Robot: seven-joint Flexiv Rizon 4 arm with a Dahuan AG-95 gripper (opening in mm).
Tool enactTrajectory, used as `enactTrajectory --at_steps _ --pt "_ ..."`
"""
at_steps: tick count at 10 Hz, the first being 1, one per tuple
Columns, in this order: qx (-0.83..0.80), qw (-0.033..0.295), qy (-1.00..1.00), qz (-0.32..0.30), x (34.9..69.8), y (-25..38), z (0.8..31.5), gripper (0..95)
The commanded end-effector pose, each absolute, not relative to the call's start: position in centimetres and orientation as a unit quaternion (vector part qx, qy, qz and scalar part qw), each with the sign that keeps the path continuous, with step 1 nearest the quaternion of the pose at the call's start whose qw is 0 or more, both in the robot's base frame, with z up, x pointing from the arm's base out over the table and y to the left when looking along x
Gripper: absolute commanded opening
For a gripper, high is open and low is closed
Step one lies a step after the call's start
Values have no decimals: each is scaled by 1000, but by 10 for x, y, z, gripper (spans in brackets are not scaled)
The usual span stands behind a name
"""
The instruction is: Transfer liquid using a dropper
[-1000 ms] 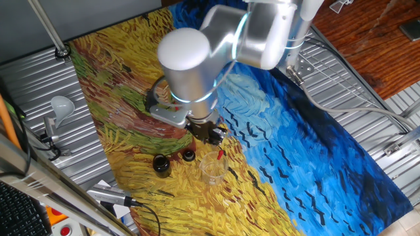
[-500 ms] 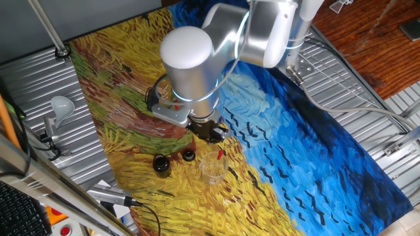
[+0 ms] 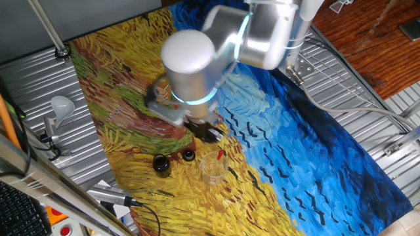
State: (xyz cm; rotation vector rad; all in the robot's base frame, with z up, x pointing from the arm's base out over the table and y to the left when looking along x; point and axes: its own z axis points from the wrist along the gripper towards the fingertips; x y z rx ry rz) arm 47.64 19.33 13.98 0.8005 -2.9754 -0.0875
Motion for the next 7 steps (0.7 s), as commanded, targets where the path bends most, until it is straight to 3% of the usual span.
enactTrajectory --at_steps 1,7 --pt "352 33 -935 -39 496 166 127 0" --pt "276 40 -960 -25 499 161 122 0"
